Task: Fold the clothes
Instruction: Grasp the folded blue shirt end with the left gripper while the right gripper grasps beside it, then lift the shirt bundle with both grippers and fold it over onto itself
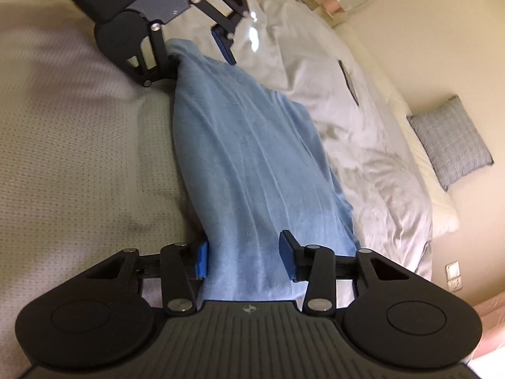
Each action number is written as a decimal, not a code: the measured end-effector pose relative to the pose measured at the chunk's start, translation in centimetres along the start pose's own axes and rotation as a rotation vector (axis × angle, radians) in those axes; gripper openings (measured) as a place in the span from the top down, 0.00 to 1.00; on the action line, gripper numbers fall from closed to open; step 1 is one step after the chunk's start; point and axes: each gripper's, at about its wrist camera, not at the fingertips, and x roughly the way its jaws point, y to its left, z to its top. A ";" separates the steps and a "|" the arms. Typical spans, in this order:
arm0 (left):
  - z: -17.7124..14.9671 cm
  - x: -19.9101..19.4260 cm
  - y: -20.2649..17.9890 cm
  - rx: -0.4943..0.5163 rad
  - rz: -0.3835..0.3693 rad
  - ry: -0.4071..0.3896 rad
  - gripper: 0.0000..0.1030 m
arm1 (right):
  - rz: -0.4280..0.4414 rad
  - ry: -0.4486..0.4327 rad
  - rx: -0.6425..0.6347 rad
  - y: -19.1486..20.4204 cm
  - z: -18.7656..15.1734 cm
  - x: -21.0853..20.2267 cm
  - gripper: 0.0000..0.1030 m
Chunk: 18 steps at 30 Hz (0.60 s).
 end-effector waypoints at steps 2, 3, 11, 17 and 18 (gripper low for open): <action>0.2 0.2 0.1 -0.002 -0.026 0.011 0.86 | 0.007 -0.001 -0.019 0.1 0.2 0.5 0.66; 0.2 0.1 0.0 0.002 -0.034 0.014 0.91 | 0.014 -0.001 -0.025 0.0 0.2 0.7 0.69; 1.8 -2.2 3.7 -0.050 -0.050 0.013 0.96 | 0.111 -0.041 -0.008 -3.4 0.1 -1.5 0.97; 5.1 -4.8 9.6 -0.091 -0.041 -0.019 0.96 | 0.097 -0.085 -0.028 -10.3 0.6 -3.6 0.98; 5.7 -4.9 10.7 -0.098 -0.039 -0.022 0.96 | 0.096 -0.088 -0.030 -11.8 0.7 -3.9 0.98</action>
